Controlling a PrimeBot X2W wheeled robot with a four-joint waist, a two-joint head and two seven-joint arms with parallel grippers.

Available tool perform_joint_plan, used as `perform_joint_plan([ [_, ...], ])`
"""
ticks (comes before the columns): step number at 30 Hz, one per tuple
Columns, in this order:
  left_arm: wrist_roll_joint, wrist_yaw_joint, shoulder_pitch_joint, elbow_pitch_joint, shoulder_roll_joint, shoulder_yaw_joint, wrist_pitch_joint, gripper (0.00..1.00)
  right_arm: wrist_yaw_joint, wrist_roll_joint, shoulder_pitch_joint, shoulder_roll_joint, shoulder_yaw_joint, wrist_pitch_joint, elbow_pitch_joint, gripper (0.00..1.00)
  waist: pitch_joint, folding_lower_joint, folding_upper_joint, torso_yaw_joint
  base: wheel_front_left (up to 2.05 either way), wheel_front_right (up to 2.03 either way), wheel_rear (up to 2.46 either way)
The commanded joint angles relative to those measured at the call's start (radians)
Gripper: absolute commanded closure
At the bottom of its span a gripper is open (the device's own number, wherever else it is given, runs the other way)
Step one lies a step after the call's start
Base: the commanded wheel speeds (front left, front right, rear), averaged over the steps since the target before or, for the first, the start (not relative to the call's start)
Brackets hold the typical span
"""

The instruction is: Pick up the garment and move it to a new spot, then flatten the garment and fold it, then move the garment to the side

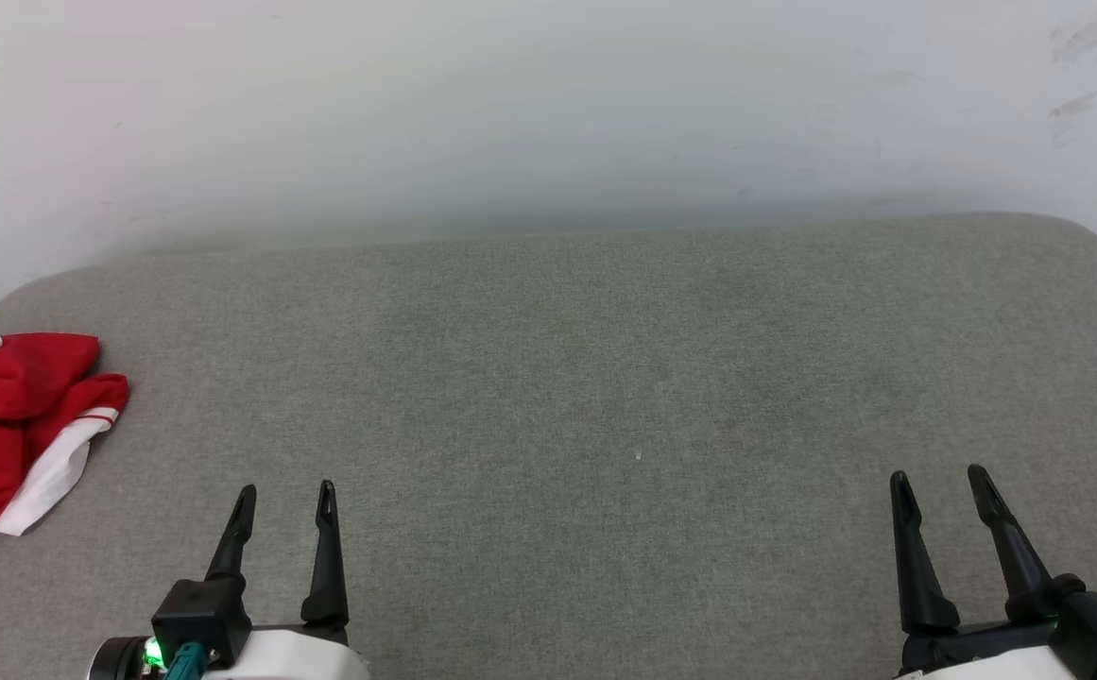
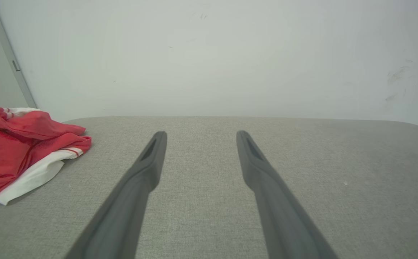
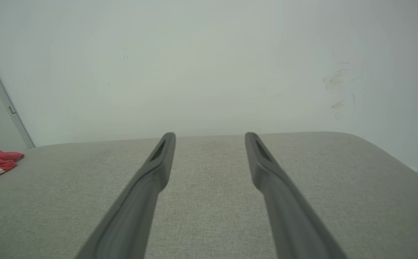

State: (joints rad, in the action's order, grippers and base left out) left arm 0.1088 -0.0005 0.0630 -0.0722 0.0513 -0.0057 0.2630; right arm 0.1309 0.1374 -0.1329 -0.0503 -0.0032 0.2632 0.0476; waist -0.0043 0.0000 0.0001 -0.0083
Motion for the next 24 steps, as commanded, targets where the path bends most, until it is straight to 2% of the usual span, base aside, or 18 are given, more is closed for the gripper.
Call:
perform_joint_plan([
  [1,0.001,0.001,-0.001,-0.001,-0.001,0.000,0.003,0.00,0.000,-0.002,-0.013,0.000,0.001,0.003,0.002,0.00,0.000,0.0000,-0.0001,0.001,0.00,0.00,0.00],
  [12,0.004,0.014,-0.011,-0.007,-0.001,0.002,0.003,0.00,0.000,-0.016,-0.019,0.000,0.006,0.002,0.009,0.00,-0.002,0.0000,-0.0001,0.045,0.00,0.00,0.00],
  [24,0.008,0.016,0.000,-0.001,-0.001,0.010,0.003,0.00,0.000,-0.025,-0.039,0.000,0.019,0.002,0.013,0.00,-0.009,0.0000,-0.0001,0.193,0.00,0.00,0.00],
])
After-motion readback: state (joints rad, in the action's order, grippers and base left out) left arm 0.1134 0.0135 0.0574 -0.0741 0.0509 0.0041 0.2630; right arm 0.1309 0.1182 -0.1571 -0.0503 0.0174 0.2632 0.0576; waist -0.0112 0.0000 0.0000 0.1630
